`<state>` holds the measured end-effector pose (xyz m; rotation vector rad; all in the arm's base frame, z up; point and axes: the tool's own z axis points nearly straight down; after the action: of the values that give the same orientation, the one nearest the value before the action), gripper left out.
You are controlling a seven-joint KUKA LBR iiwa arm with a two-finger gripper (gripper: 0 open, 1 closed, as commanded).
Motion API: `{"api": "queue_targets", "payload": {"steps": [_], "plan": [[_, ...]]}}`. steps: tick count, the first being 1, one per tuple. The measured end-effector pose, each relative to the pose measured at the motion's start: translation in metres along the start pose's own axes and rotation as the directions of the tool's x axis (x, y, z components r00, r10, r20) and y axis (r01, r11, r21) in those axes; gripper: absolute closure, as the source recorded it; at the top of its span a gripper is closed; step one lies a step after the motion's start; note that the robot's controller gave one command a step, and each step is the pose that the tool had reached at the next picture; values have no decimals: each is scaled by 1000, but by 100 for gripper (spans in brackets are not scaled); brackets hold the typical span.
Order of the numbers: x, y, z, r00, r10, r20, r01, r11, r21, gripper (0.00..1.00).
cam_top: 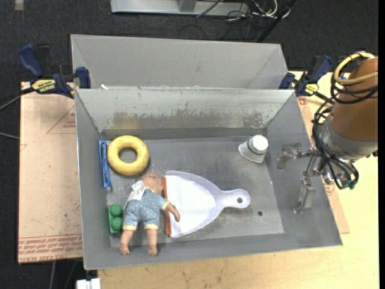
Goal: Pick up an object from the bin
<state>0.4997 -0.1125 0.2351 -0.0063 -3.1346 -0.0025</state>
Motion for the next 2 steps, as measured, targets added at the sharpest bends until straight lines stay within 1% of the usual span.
{"api": "queue_targets", "payload": {"steps": [1, 2], "plan": [[-2, 1, -4, 1000, -3, 8, 3, 1000, 2, 0], [1, 31, 37, 999, -42, 14, 42, 999, 4, 0]]}}
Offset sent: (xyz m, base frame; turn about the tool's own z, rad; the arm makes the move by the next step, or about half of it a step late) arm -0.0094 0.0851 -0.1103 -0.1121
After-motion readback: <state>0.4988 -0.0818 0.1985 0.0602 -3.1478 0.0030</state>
